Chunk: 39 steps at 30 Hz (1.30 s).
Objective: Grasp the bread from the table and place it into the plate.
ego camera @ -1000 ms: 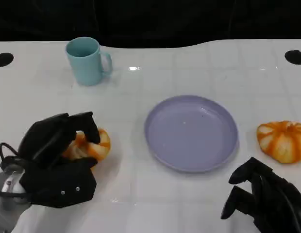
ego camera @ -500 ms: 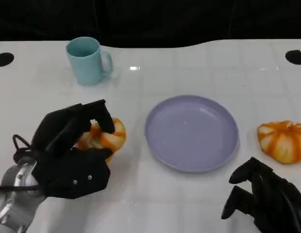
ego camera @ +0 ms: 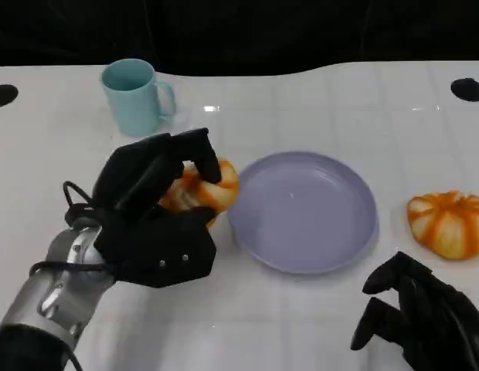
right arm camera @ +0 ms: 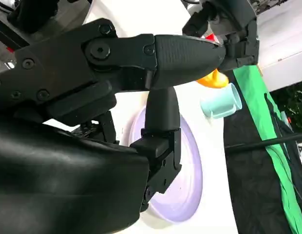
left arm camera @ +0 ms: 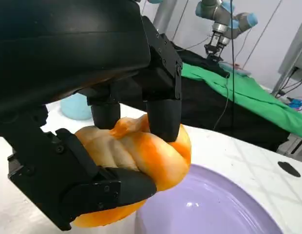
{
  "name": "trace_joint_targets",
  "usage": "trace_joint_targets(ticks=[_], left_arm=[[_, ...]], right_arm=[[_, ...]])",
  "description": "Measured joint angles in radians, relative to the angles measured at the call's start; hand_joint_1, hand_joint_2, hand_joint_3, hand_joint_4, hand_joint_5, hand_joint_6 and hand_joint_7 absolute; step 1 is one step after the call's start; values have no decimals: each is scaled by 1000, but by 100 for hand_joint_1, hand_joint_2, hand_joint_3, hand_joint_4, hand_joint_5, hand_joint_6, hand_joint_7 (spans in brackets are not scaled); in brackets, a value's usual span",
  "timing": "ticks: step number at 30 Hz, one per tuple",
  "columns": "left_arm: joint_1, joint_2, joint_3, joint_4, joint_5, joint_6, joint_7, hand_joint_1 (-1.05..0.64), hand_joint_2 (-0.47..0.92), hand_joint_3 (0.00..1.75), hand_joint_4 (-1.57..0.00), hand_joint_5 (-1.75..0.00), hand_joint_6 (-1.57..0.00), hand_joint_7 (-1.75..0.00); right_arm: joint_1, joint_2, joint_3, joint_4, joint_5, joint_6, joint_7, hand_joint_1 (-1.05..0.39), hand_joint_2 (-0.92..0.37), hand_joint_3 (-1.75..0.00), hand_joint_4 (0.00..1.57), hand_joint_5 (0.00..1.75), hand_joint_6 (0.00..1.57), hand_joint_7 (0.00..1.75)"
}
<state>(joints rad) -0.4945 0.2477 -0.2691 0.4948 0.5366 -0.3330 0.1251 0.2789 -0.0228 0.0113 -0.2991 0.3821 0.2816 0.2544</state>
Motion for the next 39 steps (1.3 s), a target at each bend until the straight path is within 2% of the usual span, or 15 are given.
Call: trace_joint_targets(ticks=[16, 26, 39], left_arm=[[-51, -22, -25, 77, 37, -34, 39, -14, 37, 139, -93, -175, -72, -175], [-267, -196, -120, 348, 57, -116, 89, -15, 43, 137, -94, -175, -74, -175], [-326, -221, -159, 475, 60, -141, 91, -19, 47, 132, -92, -175, -71, -175]], right_arm=[[1, 0, 1, 0, 1, 0, 0, -52, -92, -48, 63, 175, 42, 169], [7, 3, 3, 0, 3, 0, 9, -51, -92, -50, 62, 175, 40, 169], [11, 3, 4, -1, 2, 0, 9, -52, -92, -49, 62, 175, 41, 169]])
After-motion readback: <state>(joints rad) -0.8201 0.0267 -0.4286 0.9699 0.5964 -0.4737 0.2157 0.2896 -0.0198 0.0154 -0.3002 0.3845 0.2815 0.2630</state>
